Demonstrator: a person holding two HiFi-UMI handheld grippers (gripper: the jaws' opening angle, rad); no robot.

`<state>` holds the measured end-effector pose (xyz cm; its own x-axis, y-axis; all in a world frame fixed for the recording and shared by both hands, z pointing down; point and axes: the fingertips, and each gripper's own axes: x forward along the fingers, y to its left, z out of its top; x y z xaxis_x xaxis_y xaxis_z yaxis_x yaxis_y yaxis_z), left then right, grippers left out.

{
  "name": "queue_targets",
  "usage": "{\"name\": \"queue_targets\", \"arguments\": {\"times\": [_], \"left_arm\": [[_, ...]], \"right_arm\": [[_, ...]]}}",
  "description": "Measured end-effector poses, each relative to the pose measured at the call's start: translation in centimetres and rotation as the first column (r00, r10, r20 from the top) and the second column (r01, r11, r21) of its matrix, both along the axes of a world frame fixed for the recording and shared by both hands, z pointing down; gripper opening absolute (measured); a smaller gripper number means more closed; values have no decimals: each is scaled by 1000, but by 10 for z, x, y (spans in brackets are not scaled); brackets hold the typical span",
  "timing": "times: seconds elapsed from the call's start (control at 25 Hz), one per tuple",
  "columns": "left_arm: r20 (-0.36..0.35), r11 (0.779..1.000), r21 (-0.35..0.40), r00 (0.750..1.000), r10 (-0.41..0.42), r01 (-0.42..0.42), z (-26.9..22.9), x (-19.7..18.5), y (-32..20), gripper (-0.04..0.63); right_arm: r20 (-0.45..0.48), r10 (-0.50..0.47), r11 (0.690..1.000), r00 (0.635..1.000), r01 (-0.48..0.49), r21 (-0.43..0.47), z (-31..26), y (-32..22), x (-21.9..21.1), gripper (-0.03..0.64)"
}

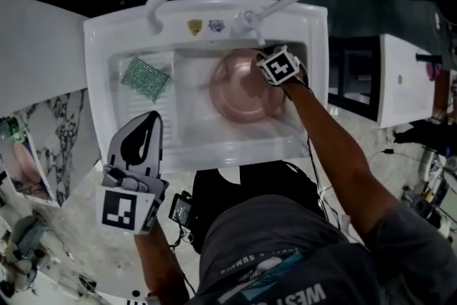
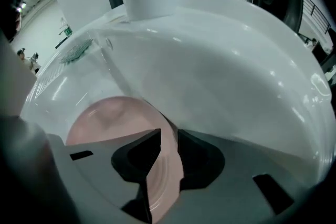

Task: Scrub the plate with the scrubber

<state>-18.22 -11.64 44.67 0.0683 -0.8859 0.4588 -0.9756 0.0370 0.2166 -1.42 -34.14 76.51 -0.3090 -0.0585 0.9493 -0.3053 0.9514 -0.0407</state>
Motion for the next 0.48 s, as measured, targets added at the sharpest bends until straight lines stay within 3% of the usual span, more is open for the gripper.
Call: {"name": "queue_targets", "arguments": {"times": [0.24, 0.48], "left_arm": [[-16, 1000, -11, 1000, -5, 5, 8, 2, -3, 3], [-35, 1000, -19, 999, -4, 3, 16, 4, -3, 3]], "right_arm": [[-57, -16, 998, 998, 20, 60, 11, -1, 5, 117], [-91, -13, 1000, 996, 14, 17, 19, 6, 8, 126]]}}
